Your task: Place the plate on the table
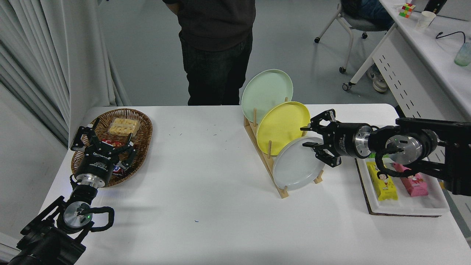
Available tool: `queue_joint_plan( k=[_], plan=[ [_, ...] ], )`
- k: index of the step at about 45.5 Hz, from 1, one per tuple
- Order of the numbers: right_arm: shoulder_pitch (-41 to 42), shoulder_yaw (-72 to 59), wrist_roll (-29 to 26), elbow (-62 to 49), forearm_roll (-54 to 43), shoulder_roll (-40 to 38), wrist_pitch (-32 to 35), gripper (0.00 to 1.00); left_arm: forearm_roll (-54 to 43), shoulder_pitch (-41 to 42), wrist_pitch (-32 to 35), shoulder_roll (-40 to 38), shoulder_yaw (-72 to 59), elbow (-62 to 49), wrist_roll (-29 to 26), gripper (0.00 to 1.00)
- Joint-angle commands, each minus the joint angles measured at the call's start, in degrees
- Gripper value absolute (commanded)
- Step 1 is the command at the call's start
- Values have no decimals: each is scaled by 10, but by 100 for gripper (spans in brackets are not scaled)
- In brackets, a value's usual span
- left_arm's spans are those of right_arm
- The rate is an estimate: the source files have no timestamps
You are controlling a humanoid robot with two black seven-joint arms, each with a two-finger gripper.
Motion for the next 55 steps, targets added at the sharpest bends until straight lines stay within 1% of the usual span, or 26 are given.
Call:
queue_joint_plan(
  k=[1,21,24,27,29,55],
  plan=[
    [-3,0,0,-4,-1,2,-4,41,0,0,1,0,0,0,0,98],
    [-13,3,0,-4,9,4,-5,38,0,0,0,0,0,0,0,98],
    [-14,3,0,-4,9,4,-5,36,0,0,1,0,0,0,0,98],
    [-16,5,0,-4,12,4,-5,28,0,0,0,0,0,0,0,98],
    [-18,7,0,-4,16,4,-5,26,0,0,0,0,0,0,-1,98],
    [-18,14,0,-6,21,4,-5,27,0,0,0,0,0,0,0,98]
  ],
)
